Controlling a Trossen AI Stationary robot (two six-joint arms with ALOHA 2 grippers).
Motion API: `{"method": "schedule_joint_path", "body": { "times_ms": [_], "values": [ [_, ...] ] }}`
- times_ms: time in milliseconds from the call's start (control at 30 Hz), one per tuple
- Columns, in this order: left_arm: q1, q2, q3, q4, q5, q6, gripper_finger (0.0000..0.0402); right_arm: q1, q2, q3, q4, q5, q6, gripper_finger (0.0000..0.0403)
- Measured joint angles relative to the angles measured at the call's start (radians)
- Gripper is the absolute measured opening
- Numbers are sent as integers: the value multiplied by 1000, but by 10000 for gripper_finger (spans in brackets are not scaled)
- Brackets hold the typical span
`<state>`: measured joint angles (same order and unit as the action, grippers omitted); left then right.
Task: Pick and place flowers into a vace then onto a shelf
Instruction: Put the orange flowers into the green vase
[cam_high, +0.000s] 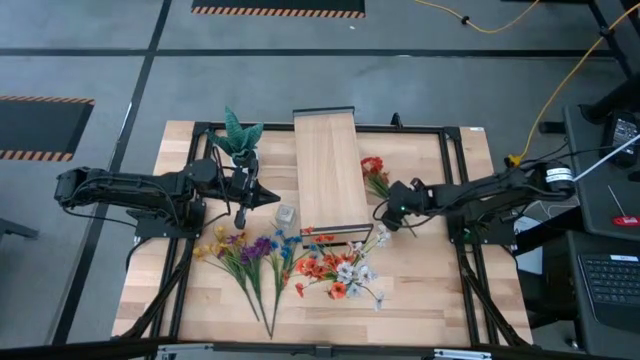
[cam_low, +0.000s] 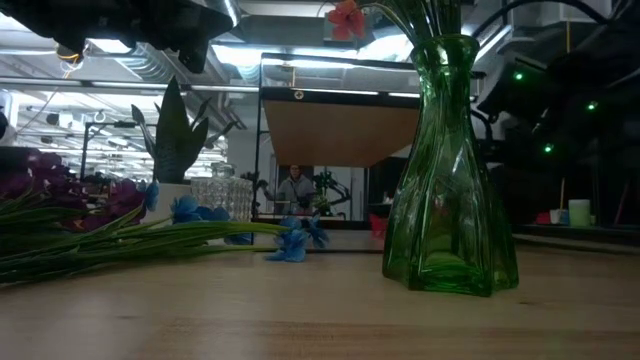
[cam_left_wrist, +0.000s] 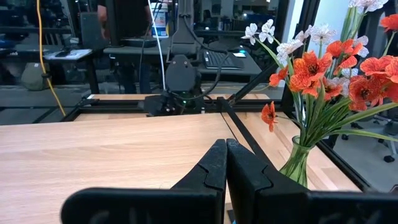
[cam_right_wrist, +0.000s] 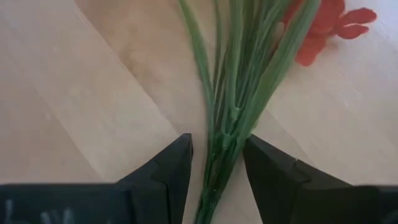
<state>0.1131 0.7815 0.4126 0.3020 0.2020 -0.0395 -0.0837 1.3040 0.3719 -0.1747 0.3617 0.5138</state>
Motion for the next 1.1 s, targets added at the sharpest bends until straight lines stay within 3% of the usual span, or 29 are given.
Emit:
{"method": "schedule_joint_path", "body": {
  "times_ms": [400,533,733,1100],
  "values": [
    [0,0,0,-19,0,0,3,-45,34,2,11,-13,27,143],
    [0,0,0,-19,0,0,3,-45,34,4,-26,-20,64,107],
    [0,0,0,-19,0,0,3,-45,33,5,-44,-13,91,18],
    [0,0,0,-19,0,-1,3,-43,8,-3,-57,28,235,4]
  ]
}}
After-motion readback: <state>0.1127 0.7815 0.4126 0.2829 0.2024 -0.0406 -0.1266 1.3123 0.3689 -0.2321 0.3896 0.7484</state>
